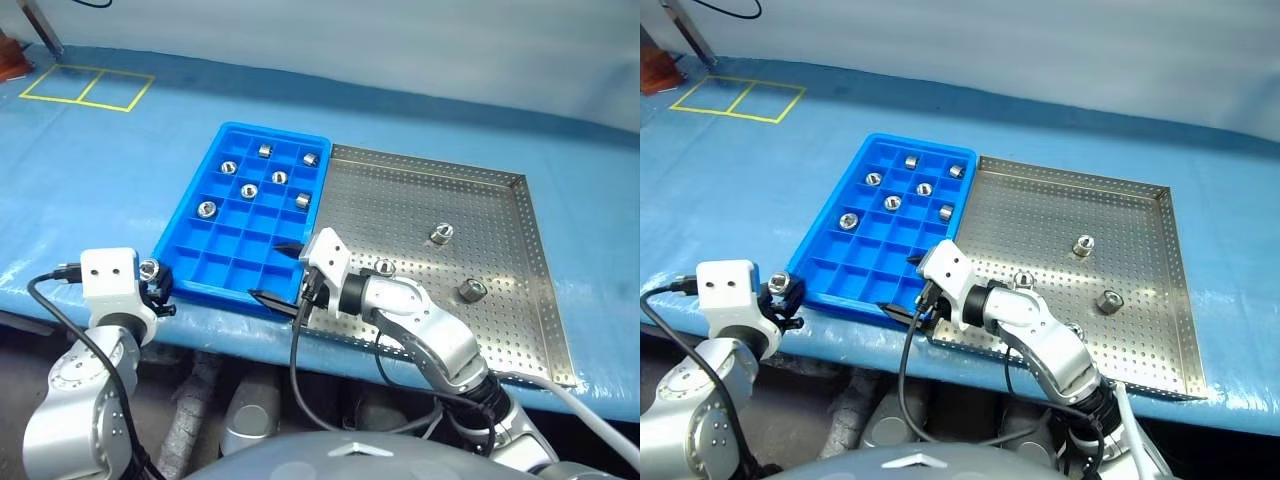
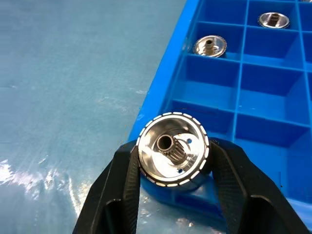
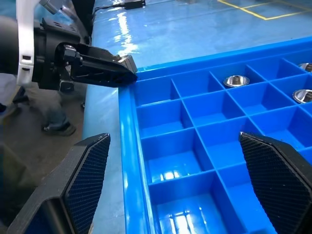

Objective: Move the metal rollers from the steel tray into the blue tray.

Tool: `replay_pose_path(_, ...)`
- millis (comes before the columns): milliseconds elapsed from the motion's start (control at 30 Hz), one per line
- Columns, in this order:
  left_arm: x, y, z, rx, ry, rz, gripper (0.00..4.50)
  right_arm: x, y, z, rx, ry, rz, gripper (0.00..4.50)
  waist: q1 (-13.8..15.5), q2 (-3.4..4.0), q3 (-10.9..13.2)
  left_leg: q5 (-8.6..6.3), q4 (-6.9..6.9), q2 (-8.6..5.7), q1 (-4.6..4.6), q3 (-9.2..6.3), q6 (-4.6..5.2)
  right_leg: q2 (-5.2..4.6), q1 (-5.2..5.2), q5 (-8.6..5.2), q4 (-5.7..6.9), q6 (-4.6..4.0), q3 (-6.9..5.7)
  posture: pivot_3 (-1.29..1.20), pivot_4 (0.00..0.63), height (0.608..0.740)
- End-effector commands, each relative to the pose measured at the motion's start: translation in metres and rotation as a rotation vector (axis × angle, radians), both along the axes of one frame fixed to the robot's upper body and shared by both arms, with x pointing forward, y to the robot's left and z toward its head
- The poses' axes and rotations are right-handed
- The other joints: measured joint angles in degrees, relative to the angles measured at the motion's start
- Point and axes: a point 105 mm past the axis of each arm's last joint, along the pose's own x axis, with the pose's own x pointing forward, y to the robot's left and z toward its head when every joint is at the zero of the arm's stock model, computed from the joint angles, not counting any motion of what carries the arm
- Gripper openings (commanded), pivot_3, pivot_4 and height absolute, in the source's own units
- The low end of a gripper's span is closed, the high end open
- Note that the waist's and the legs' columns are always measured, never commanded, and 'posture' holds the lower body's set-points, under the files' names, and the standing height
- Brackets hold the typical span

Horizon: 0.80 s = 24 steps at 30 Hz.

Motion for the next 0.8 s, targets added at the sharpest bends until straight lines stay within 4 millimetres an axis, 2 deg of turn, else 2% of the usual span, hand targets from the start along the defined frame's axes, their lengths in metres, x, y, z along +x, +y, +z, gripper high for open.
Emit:
replay_pose_path(33, 0.007, 0.002, 0.013, 0.026, -0.070, 0.005, 1.87, -0.003, 0.003, 0.012, 0.040, -0.044, 0.019, 4.50, 0.51, 0.00, 0.00, 0.00, 0.00, 0.00, 0.00, 0.00, 0.00, 0.00, 0.00, -0.02, 0.00, -0.03, 0.00, 0.41, 0.150, 0.740)
replay_pose_path(300, 0.029, -0.015, 0.035, 0.028, -0.168, -0.099, 1.87, -0.002, -0.002, 0.012, 0.037, -0.045, -0.016, 4.50, 1.38, 0.00, 0.00, 0.00, -0.01, 0.01, -0.08, 0.01, -0.01, 0.01, -0.07, 0.04, -0.03, 0.05, -0.01, 0.36, 0.150, 0.740)
replay_pose_path(500, 0.034, -0.022, 0.021, 0.038, -0.086, -0.161, 1.87, -0.001, -0.005, 0.011, 0.039, -0.045, -0.048, 4.50, 0.83, 0.00, 0.00, 0.00, -0.07, 0.02, -0.10, 0.03, -0.01, 0.03, -0.12, 0.06, -0.08, 0.06, 0.01, 0.33, 0.150, 0.740)
replay_pose_path(800, 0.033, -0.019, 0.002, 0.037, 0.003, -0.159, 1.87, -0.001, -0.008, 0.011, 0.044, -0.043, -0.079, 4.50, -0.90, 0.00, 0.00, 0.00, -0.06, 0.02, -0.11, 0.04, -0.01, 0.00, -0.11, 0.03, -0.09, 0.06, 0.00, 0.30, 0.150, 0.740)
